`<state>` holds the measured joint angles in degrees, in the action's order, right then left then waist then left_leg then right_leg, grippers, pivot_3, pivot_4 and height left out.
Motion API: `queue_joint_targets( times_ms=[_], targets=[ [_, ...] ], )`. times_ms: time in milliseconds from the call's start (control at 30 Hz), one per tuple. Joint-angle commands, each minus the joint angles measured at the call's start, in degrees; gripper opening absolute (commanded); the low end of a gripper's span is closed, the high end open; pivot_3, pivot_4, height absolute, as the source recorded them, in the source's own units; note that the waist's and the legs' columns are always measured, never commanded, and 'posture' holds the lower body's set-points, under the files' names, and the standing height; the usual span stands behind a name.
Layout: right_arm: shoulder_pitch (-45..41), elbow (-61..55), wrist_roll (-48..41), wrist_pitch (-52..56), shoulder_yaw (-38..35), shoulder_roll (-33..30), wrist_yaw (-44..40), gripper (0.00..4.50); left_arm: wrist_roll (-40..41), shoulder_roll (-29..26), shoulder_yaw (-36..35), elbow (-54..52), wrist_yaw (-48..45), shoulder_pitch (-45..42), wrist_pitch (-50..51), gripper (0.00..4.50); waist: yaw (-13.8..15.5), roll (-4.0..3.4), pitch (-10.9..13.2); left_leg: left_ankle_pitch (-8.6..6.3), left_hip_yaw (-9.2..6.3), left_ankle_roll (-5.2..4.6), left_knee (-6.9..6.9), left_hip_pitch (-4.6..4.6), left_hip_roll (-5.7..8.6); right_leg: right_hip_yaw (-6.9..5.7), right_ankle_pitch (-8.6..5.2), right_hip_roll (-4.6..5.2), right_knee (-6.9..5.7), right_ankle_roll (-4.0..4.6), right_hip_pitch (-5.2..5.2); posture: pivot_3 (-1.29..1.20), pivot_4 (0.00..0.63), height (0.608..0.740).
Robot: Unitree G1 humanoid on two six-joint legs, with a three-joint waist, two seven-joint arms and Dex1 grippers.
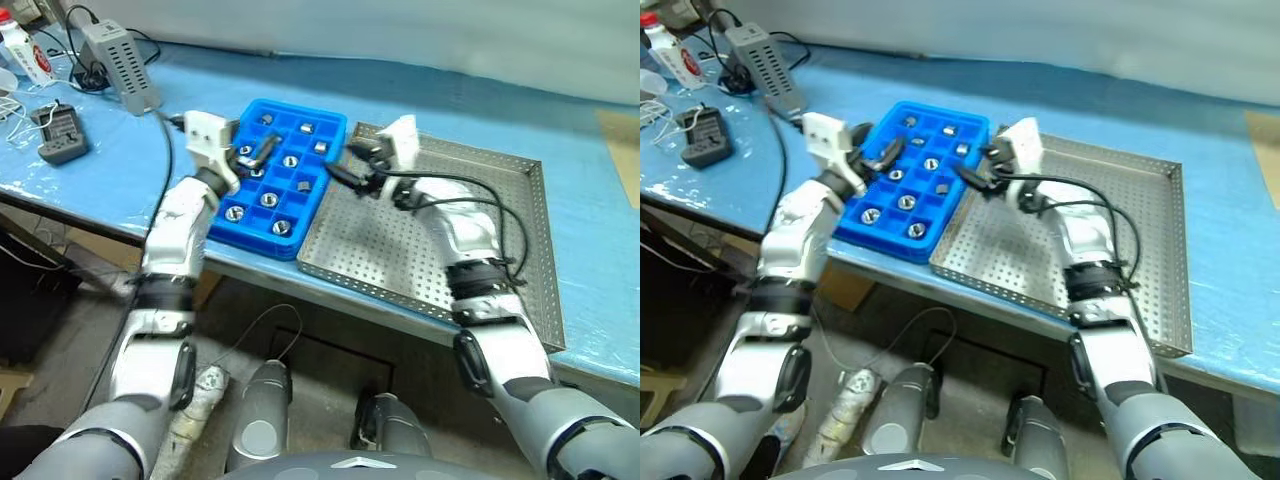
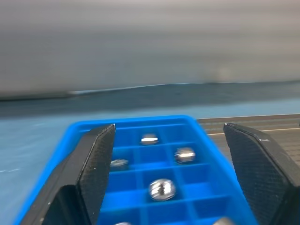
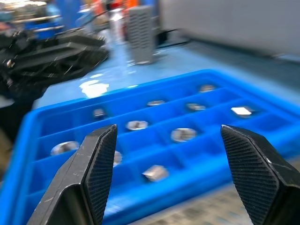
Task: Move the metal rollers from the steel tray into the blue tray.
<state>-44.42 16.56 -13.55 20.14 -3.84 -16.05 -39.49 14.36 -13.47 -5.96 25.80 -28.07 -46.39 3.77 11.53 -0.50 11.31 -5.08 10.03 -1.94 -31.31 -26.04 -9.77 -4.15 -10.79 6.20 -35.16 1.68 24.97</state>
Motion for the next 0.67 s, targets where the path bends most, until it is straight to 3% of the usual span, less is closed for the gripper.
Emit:
queue_joint_targets(
  times_ms=[33,267,467,667],
  targets=[
    [4.6,-9.4,-1.5,2.5,-4.3,-2.3,5.0,3.67,-0.7,1.4,1.2,9.0,-4.3,-6.2,-5.5,3.91,-1.8,0.04,0.0,0.01,0.00,-0.01,-0.01,0.01,0.01,0.01,0.07,-0.01,0.12,-0.08,-0.05,-0.09,0.150,0.740],
    [15.3,-19.8,-0.1,6.2,-9.0,-7.0,11.7,3.67,-3.7,3.0,3.2,26.0,-12.7,-12.7,-13.7,3.91,-7.4,0.05,0.0,-0.15,0.17,-0.34,-0.02,0.00,0.02,0.09,0.10,-0.09,0.42,-0.05,0.00,-0.21,0.150,0.740],
    [18.9,-22.0,-0.4,6.1,-11.2,-9.7,14.2,3.67,-3.2,5.5,2.8,29.0,-16.3,-13.9,-15.2,3.91,-8.9,0.05,0.0,-0.22,0.25,-0.47,-0.15,0.04,0.00,0.09,0.06,-0.07,0.42,0.06,-0.06,-0.23,0.150,0.740],
    [18.1,-21.1,0.3,4.3,-9.4,-10.4,14.9,3.67,-4.1,6.8,3.1,29.3,-15.6,-12.8,-16.5,3.91,-9.0,0.06,0.0,-0.31,0.25,-0.60,-0.39,0.65,0.00,0.08,0.07,-0.02,0.44,0.07,-0.79,-0.19,0.150,0.740]
  ],
)
